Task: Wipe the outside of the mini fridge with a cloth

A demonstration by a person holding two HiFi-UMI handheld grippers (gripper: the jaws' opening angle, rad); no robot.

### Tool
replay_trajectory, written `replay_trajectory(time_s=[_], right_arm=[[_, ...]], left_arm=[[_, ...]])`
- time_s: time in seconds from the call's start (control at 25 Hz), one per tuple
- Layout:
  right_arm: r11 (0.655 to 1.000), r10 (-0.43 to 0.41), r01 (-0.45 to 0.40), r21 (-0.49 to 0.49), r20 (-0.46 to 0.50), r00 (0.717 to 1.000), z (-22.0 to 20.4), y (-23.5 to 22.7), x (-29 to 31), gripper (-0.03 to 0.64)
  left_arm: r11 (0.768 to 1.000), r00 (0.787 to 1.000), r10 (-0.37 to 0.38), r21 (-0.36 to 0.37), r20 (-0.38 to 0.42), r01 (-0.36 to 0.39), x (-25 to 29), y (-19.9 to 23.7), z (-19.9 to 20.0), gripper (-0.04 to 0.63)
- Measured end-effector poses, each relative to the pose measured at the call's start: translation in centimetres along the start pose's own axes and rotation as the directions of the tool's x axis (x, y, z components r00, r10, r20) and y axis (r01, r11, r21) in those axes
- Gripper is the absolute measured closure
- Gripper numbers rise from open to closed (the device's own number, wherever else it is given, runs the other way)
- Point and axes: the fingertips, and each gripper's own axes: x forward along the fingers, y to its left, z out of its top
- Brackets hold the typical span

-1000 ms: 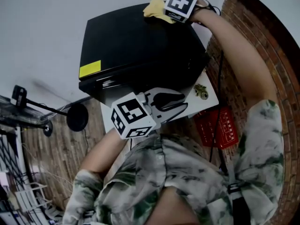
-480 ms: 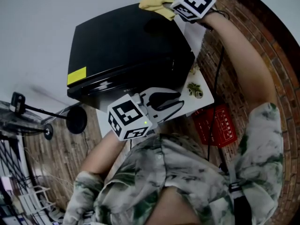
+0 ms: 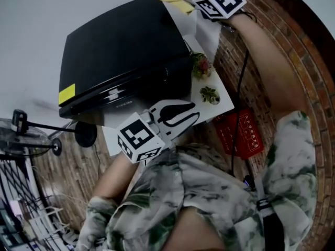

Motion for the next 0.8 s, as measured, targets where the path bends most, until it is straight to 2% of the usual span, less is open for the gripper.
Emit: replay_trajectory(time_s=[0.52,0.8], right_arm=[[0.980,0.105,-0.116,0.160,0.074,0.992,-8.3,3.2,5.4,0.522],[0.944,0.168,-0.184,0.273,0.083,0.982,-13.6,5.5,9.5,0.522]], left_arm=[[0.995,0.997,0.076,-0.059,-0.012,-0.077,3.3,0.4,-1.3,0.503],[0.988,0.991,0.128,-0.078,-0.044,-0.131,3.8,1.0,-2.2,0.503]])
